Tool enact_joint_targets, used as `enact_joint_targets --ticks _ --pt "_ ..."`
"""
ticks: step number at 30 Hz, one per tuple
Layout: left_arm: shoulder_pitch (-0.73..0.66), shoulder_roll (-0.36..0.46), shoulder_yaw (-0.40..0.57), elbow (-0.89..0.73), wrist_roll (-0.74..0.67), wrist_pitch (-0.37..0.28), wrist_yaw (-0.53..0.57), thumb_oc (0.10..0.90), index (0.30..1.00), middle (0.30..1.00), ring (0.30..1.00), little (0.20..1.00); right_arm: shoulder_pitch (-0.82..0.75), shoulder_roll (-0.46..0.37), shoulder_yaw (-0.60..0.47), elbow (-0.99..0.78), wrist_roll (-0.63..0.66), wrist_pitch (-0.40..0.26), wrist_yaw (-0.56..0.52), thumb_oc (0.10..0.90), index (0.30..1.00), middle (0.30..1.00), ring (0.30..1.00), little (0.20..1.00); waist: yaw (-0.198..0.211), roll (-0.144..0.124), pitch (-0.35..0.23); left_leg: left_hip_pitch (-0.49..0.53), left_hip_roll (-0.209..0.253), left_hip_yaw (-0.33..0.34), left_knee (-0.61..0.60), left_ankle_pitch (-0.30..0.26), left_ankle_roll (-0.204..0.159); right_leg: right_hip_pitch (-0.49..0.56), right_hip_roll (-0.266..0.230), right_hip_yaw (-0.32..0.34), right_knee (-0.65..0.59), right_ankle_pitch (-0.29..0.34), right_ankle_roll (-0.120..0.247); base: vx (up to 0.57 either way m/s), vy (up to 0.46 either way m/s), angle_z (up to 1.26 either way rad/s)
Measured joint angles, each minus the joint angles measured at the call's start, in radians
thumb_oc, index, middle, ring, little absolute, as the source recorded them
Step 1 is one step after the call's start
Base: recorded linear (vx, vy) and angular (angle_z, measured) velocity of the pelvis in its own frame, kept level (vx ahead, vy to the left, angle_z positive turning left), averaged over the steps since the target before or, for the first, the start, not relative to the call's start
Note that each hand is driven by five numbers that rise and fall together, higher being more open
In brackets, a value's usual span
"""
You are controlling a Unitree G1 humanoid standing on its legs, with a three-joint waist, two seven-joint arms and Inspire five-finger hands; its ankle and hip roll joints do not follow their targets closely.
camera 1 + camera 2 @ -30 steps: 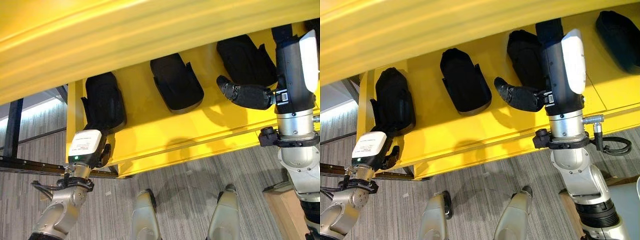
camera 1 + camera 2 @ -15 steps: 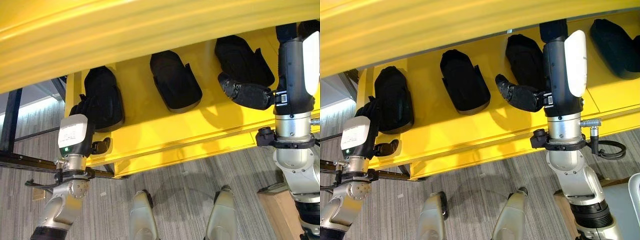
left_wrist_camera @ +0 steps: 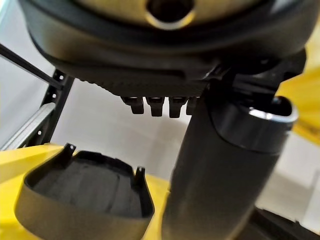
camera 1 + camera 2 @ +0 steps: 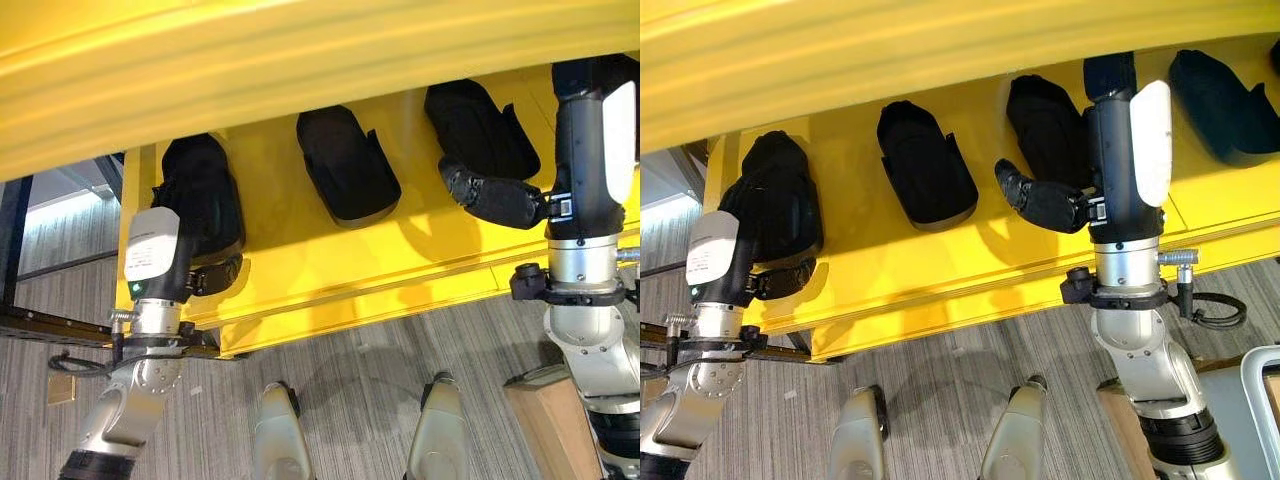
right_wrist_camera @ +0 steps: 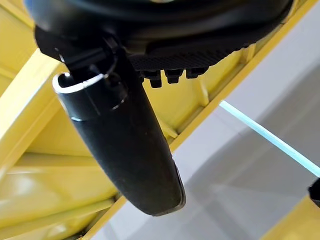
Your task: Move parts from the plastic box to the shelf.
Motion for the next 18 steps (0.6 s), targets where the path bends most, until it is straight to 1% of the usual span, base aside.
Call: enact_joint_targets --ticks 1,3,5,8,10,11,12,13,14,15,16,17,18 --pt "0.034 -0.029 0.046 -0.012 -0.002 -0.016 0.007 0.900 1.000 1.000 1.000 1.000 0.032 0.012 -0.013 0.000 0.000 -0.007 -0.001 0.900 1.000 1.000 1.000 1.000 0.001 -0.001 -0.001 0.015 0.001 0.005 -0.017 0.002 0.000 0.014 -0.003 -0.009 -0.014 -0.001 -0.006 0.03 -0.011 0.00" --pt "0.083 -0.040 0.085 -0.038 -0.039 -0.022 0.024 0.900 1.000 1.000 1.000 1.000 0.064 0.014 -0.028 0.000 0.003 -0.006 -0.001 0.900 1.000 1.000 1.000 1.000 0.005 -0.006 -0.005 0.017 0.001 0.008 -0.033 0.008 0.000 0.016 -0.006 -0.012 -0.024 0.000 -0.007 0.00 0.000 0.00" --pt "0.131 -0.070 0.135 -0.071 -0.061 -0.036 0.024 0.900 1.000 1.000 1.000 1.000 0.094 0.018 -0.035 -0.001 0.005 -0.006 -0.001 0.900 1.000 1.000 1.000 1.000 0.005 -0.015 -0.012 0.017 0.001 0.011 -0.054 0.020 0.001 0.016 -0.008 -0.021 -0.041 0.009 -0.005 0.01 0.002 0.02" --pt "0.185 -0.071 0.145 -0.087 -0.080 -0.068 0.022 0.900 1.000 1.000 1.000 1.000 0.130 0.031 -0.049 -0.001 0.037 0.005 -0.001 0.900 1.000 1.000 1.000 1.000 0.010 -0.017 -0.013 0.027 0.001 0.009 -0.083 0.034 -0.003 0.038 -0.008 -0.042 -0.061 0.018 -0.005 0.02 0.000 0.08" --pt "0.212 -0.071 0.148 -0.096 -0.095 -0.088 0.021 0.900 1.000 1.000 1.000 1.000 0.153 0.047 -0.070 -0.001 0.052 0.008 -0.001 0.900 1.000 1.000 1.000 1.000 0.017 -0.018 -0.014 0.042 0.001 0.011 -0.096 0.041 -0.013 0.055 -0.008 -0.048 -0.075 0.019 -0.005 0.01 -0.001 0.03" --pt "0.229 -0.074 0.154 -0.105 -0.117 -0.109 0.018 0.900 1.000 1.000 1.000 1.000 0.172 0.061 -0.091 -0.001 0.069 0.008 -0.001 0.900 1.000 1.000 1.000 1.000 0.025 -0.019 -0.014 0.053 0.000 0.013 -0.109 0.044 -0.013 0.066 -0.008 -0.053 -0.084 0.020 -0.005 0.01 0.009 0.04" --pt "0.240 -0.082 0.170 -0.114 -0.117 -0.138 -0.001 0.900 1.000 1.000 1.000 1.000 0.188 0.070 -0.106 -0.001 0.088 0.011 -0.001 0.900 1.000 1.000 1.000 1.000 0.028 -0.019 -0.015 0.062 0.000 0.013 -0.122 0.047 -0.010 0.077 -0.008 -0.060 -0.092 0.020 -0.005 0.01 0.013 0.05" --pt "0.244 -0.088 0.178 -0.118 -0.117 -0.152 -0.012 0.900 1.000 1.000 1.000 1.000 0.194 0.073 -0.114 -0.001 0.095 0.015 -0.001 0.900 1.000 1.000 1.000 1.000 0.029 -0.020 -0.015 0.068 0.000 0.013 -0.129 0.048 -0.009 0.081 -0.008 -0.062 -0.096 0.020 -0.005 -0.01 0.025 0.08" --pt "0.258 -0.103 0.191 -0.124 -0.137 -0.184 -0.061 0.900 1.000 1.000 1.000 1.000 0.208 0.079 -0.121 -0.001 0.130 0.021 0.011 0.900 1.000 1.000 1.000 1.000 0.033 -0.021 -0.031 0.068 -0.001 0.013 -0.146 0.053 -0.005 0.082 -0.009 -0.070 -0.104 0.021 -0.005 -0.01 0.026 0.06" --pt "0.278 -0.105 0.194 -0.139 -0.195 -0.199 -0.123 0.900 1.000 1.000 1.000 1.000 0.219 0.081 -0.122 -0.001 0.185 0.033 0.046 0.900 1.000 1.000 1.000 1.000 0.032 -0.025 -0.050 0.070 -0.001 0.015 -0.163 0.062 -0.009 0.084 -0.009 -0.072 -0.120 0.024 -0.006 -0.01 0.039 0.06" --pt "0.293 -0.105 0.194 -0.152 -0.268 -0.204 -0.208 0.900 1.000 1.000 1.000 1.000 0.230 0.081 -0.122 0.000 0.251 0.057 0.093 0.900 1.000 1.000 1.000 1.000 0.032 -0.027 -0.062 0.091 -0.002 0.021 -0.191 0.076 -0.014 0.103 -0.007 -0.082 -0.141 0.031 -0.005 0.00 0.000 0.00" --pt "0.301 -0.105 0.194 -0.152 -0.301 -0.207 -0.251 0.900 1.000 1.000 1.000 1.000 0.235 0.082 -0.123 0.000 0.283 0.070 0.116 0.900 1.000 1.000 1.000 1.000 0.032 -0.027 -0.063 0.105 -0.002 0.024 -0.205 0.082 -0.014 0.117 -0.006 -0.088 -0.153 0.037 -0.006 -0.03 0.038 0.05" --pt "0.310 -0.105 0.194 -0.151 -0.395 -0.203 -0.362 0.900 1.000 1.000 1.000 1.000 0.262 0.081 -0.127 0.000 0.352 0.093 0.166 0.900 1.000 1.000 1.000 1.000 0.032 -0.027 -0.071 0.130 -0.002 0.027 -0.238 0.094 -0.017 0.147 -0.005 -0.103 -0.188 0.045 -0.006 -0.04 0.045 0.04"
